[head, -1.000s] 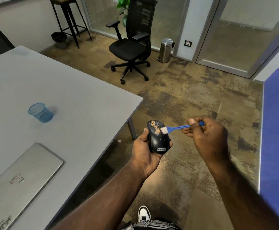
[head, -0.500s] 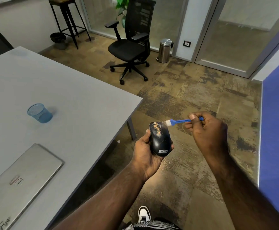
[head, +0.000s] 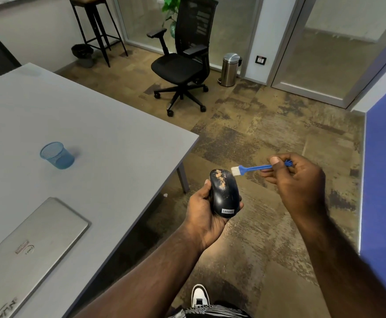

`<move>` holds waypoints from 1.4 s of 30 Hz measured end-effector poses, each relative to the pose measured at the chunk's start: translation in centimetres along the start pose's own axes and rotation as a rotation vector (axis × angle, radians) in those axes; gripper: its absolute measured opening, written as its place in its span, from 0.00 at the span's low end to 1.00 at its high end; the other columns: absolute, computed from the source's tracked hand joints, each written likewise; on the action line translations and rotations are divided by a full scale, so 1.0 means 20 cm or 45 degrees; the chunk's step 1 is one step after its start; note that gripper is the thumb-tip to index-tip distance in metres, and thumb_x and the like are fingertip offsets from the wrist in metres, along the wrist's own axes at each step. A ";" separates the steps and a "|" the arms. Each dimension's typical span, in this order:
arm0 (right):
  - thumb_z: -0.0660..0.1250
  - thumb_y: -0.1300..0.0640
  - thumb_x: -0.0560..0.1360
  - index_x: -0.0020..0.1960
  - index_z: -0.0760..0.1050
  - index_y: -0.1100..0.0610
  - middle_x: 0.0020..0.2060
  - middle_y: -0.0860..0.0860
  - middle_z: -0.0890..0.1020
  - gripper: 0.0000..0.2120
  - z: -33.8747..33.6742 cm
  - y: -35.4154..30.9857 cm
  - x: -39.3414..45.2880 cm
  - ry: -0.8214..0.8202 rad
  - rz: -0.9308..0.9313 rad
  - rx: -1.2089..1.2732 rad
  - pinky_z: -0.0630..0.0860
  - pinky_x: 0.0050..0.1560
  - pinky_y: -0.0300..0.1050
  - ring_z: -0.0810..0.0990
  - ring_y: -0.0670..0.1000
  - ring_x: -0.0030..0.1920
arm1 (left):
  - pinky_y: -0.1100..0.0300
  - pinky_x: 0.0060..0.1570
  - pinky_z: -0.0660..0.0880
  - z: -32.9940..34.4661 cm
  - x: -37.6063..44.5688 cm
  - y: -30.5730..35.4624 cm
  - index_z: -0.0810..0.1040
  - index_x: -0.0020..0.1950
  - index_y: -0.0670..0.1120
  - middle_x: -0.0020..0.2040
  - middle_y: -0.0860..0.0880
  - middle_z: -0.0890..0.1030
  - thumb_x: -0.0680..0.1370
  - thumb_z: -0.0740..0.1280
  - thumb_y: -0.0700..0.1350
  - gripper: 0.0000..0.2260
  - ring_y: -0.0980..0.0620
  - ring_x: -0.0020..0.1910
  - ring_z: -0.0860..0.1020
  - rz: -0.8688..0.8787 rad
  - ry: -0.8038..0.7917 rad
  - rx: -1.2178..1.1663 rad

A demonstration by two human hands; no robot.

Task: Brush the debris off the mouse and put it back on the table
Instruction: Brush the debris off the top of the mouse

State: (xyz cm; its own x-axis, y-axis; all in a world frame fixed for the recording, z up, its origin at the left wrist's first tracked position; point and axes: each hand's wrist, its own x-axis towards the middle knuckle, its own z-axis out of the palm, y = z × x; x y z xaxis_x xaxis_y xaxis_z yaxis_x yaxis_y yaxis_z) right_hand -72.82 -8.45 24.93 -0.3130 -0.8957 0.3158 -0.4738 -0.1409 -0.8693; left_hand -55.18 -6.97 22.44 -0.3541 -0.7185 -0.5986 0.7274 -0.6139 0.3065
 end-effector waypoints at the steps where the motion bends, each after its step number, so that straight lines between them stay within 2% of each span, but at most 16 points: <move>1: 0.66 0.52 0.78 0.47 0.80 0.46 0.33 0.44 0.85 0.05 -0.01 -0.02 -0.02 -0.026 -0.027 0.063 0.85 0.37 0.48 0.86 0.44 0.36 | 0.50 0.42 0.81 0.00 0.00 0.00 0.71 0.69 0.37 0.56 0.36 0.77 0.82 0.55 0.55 0.25 0.41 0.47 0.78 0.010 0.002 -0.002; 3: 0.66 0.49 0.76 0.45 0.80 0.43 0.36 0.43 0.86 0.04 -0.02 -0.07 -0.06 -0.126 -0.088 0.131 0.84 0.34 0.45 0.86 0.45 0.35 | 0.50 0.43 0.81 0.00 0.01 0.01 0.71 0.69 0.37 0.57 0.36 0.78 0.82 0.54 0.55 0.25 0.41 0.46 0.78 0.025 0.007 0.001; 8: 0.66 0.53 0.78 0.47 0.83 0.55 0.33 0.43 0.83 0.08 0.00 -0.07 -0.10 -0.216 -0.295 -0.108 0.81 0.29 0.53 0.84 0.48 0.32 | 0.50 0.44 0.80 0.01 0.01 0.01 0.71 0.68 0.37 0.60 0.35 0.77 0.82 0.53 0.55 0.26 0.41 0.46 0.79 0.031 0.022 0.002; 10: 0.66 0.55 0.78 0.49 0.82 0.54 0.34 0.38 0.81 0.06 0.00 -0.05 -0.08 -0.117 -0.291 -0.163 0.80 0.29 0.42 0.84 0.43 0.33 | 0.51 0.42 0.81 0.01 0.01 0.01 0.70 0.69 0.36 0.56 0.36 0.78 0.82 0.54 0.55 0.26 0.41 0.45 0.78 0.023 0.021 -0.013; 12: 0.67 0.59 0.79 0.52 0.83 0.56 0.33 0.41 0.81 0.06 -0.01 -0.02 -0.04 -0.001 -0.277 -0.260 0.76 0.31 0.29 0.82 0.38 0.32 | 0.51 0.42 0.81 0.01 0.01 0.01 0.70 0.69 0.36 0.55 0.36 0.78 0.82 0.54 0.55 0.26 0.41 0.46 0.78 0.017 0.018 -0.023; 13: 0.67 0.59 0.79 0.52 0.83 0.57 0.34 0.43 0.82 0.06 -0.02 0.00 -0.02 0.035 -0.244 -0.283 0.76 0.33 0.27 0.82 0.38 0.33 | 0.51 0.42 0.82 0.01 0.01 0.01 0.70 0.69 0.37 0.55 0.36 0.78 0.82 0.54 0.55 0.26 0.41 0.46 0.78 0.012 0.020 -0.027; 17: 0.66 0.53 0.79 0.51 0.82 0.52 0.36 0.42 0.84 0.07 -0.05 0.01 -0.01 0.054 -0.141 -0.123 0.84 0.38 0.43 0.86 0.45 0.37 | 0.50 0.41 0.82 0.00 0.01 0.01 0.71 0.68 0.37 0.56 0.36 0.77 0.82 0.55 0.55 0.25 0.40 0.46 0.78 0.008 0.024 -0.044; 20: 0.65 0.49 0.77 0.47 0.80 0.43 0.37 0.41 0.86 0.05 -0.06 -0.04 -0.06 -0.102 -0.165 0.128 0.82 0.35 0.37 0.86 0.42 0.36 | 0.50 0.42 0.81 -0.01 0.01 0.02 0.72 0.67 0.38 0.61 0.35 0.77 0.82 0.54 0.54 0.24 0.40 0.47 0.79 0.033 0.024 -0.057; 23: 0.65 0.50 0.77 0.47 0.80 0.45 0.40 0.40 0.85 0.05 -0.05 -0.03 -0.09 -0.232 -0.239 0.055 0.81 0.33 0.38 0.85 0.41 0.35 | 0.50 0.44 0.80 0.00 0.01 0.01 0.75 0.64 0.38 0.62 0.37 0.78 0.82 0.55 0.54 0.23 0.42 0.47 0.80 0.057 0.031 -0.062; 26: 0.67 0.54 0.79 0.50 0.80 0.48 0.33 0.39 0.83 0.04 -0.02 0.04 -0.07 -0.097 -0.172 -0.075 0.84 0.35 0.44 0.85 0.41 0.35 | 0.50 0.43 0.81 0.01 0.01 0.01 0.73 0.67 0.37 0.59 0.36 0.77 0.82 0.54 0.54 0.24 0.41 0.45 0.79 0.034 0.020 -0.048; 28: 0.67 0.56 0.80 0.52 0.81 0.52 0.35 0.39 0.82 0.05 -0.02 0.07 -0.04 0.006 -0.084 -0.149 0.85 0.37 0.51 0.86 0.44 0.35 | 0.50 0.43 0.80 0.01 0.00 0.01 0.71 0.69 0.37 0.58 0.35 0.76 0.81 0.55 0.55 0.25 0.41 0.45 0.78 0.013 0.014 -0.044; 30: 0.66 0.55 0.80 0.50 0.81 0.50 0.33 0.40 0.83 0.04 -0.03 0.08 -0.02 0.055 -0.039 -0.118 0.85 0.39 0.50 0.86 0.44 0.36 | 0.50 0.43 0.80 0.01 -0.01 0.01 0.70 0.69 0.37 0.57 0.36 0.76 0.81 0.55 0.55 0.26 0.40 0.46 0.78 0.010 0.009 -0.032; 33: 0.67 0.51 0.77 0.44 0.79 0.43 0.34 0.40 0.85 0.05 -0.05 0.04 -0.03 0.008 -0.036 0.093 0.82 0.36 0.38 0.86 0.42 0.35 | 0.50 0.42 0.80 0.01 -0.02 0.01 0.71 0.68 0.36 0.52 0.36 0.78 0.82 0.54 0.54 0.25 0.41 0.45 0.78 0.014 0.002 -0.023; 36: 0.67 0.49 0.76 0.44 0.80 0.44 0.33 0.46 0.85 0.04 -0.02 0.01 -0.05 -0.093 -0.012 0.139 0.83 0.35 0.43 0.87 0.46 0.34 | 0.51 0.42 0.81 0.02 -0.03 0.01 0.72 0.67 0.36 0.49 0.36 0.79 0.82 0.53 0.55 0.26 0.41 0.44 0.78 0.004 -0.010 -0.007; 40: 0.67 0.54 0.78 0.46 0.80 0.47 0.33 0.43 0.84 0.05 0.01 0.03 -0.01 -0.003 0.009 -0.103 0.85 0.38 0.54 0.86 0.44 0.35 | 0.51 0.42 0.81 0.02 -0.04 0.00 0.70 0.69 0.36 0.51 0.36 0.78 0.82 0.54 0.55 0.26 0.41 0.44 0.78 -0.005 -0.019 0.027; 42: 0.66 0.52 0.78 0.49 0.81 0.49 0.32 0.42 0.84 0.05 0.01 0.02 0.01 0.029 0.004 -0.088 0.85 0.39 0.53 0.86 0.43 0.35 | 0.51 0.41 0.81 0.02 -0.04 0.00 0.70 0.70 0.36 0.52 0.37 0.78 0.81 0.54 0.55 0.26 0.41 0.44 0.78 -0.009 -0.020 0.032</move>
State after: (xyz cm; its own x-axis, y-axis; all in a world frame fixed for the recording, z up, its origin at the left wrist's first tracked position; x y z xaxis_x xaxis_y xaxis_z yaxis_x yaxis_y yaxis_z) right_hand -73.03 -8.83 24.53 -0.3328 -0.8863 0.3221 -0.5281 -0.1078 -0.8423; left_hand -55.17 -6.46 23.19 -0.3687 -0.7192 -0.5890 0.7100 -0.6268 0.3209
